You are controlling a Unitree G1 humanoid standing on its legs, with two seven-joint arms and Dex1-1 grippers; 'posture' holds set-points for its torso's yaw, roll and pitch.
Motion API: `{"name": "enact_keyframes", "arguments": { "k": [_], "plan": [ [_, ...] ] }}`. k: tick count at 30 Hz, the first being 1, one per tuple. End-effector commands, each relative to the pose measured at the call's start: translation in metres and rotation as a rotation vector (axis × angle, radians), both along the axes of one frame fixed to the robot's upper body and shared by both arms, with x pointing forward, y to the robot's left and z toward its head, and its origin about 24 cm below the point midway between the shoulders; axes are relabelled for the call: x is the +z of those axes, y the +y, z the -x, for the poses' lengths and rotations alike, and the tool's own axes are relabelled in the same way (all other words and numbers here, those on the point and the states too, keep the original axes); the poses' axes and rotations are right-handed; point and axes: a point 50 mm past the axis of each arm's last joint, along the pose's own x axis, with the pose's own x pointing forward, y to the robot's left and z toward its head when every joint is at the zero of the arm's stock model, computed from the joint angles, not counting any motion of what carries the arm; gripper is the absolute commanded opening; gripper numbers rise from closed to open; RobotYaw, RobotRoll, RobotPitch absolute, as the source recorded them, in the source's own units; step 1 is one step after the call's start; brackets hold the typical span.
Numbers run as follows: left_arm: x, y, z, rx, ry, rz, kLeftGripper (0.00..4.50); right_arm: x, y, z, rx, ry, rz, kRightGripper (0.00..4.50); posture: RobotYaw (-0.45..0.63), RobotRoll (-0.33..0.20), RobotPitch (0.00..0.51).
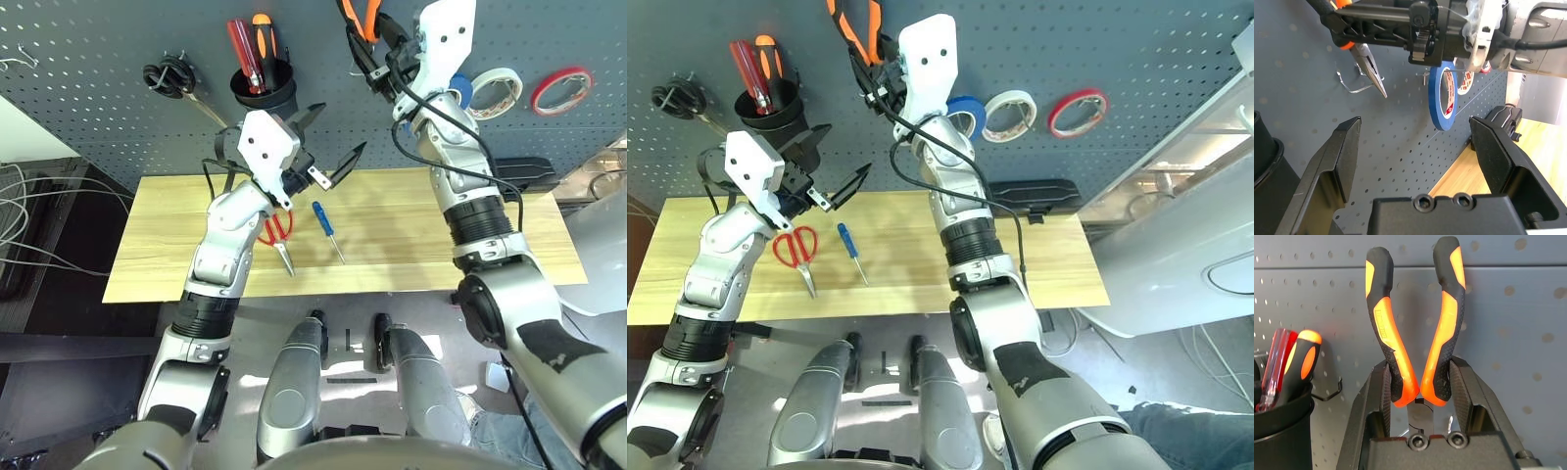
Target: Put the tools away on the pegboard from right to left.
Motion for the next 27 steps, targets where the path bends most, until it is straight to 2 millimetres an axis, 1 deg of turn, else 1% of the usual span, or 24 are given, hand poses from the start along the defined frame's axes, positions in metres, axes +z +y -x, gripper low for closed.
{"name": "enact_keyframes", "arguments": {
  "k": [1, 7, 12, 15, 21, 27],
  "plan": [
    [-0.002, 0.001, 0.001, -0.004, 0.000, -0.004, 4.50, 0.013, 0.004, 0.004, 0.019, -0.022, -0.046, 1.88, 0.21, 0.000, 0.274],
    [-0.003, 0.001, 0.001, -0.006, 0.001, -0.010, 4.50, 0.035, 0.012, 0.020, 0.075, -0.124, -0.048, 1.88, 0.20, 0.000, 0.268],
    [-0.003, 0.000, 0.000, -0.009, 0.000, -0.012, 4.50, 0.043, 0.013, 0.027, 0.093, -0.147, -0.061, 1.88, 0.20, 0.000, 0.268],
    [-0.003, 0.000, 0.000, -0.010, 0.000, -0.013, 4.50, 0.041, 0.012, 0.026, 0.089, -0.143, -0.053, 1.88, 0.20, 0.000, 0.269],
    [-0.003, 0.001, 0.000, -0.008, 0.003, -0.012, 4.50, 0.025, 0.010, 0.019, 0.068, -0.102, -0.034, 1.88, 0.20, 0.000, 0.274],
    [-0.005, 0.001, 0.001, -0.007, 0.008, -0.014, 4.50, 0.021, 0.011, 0.015, 0.062, -0.115, -0.019, 1.88, 0.21, 0.000, 0.278]
  ]
}}
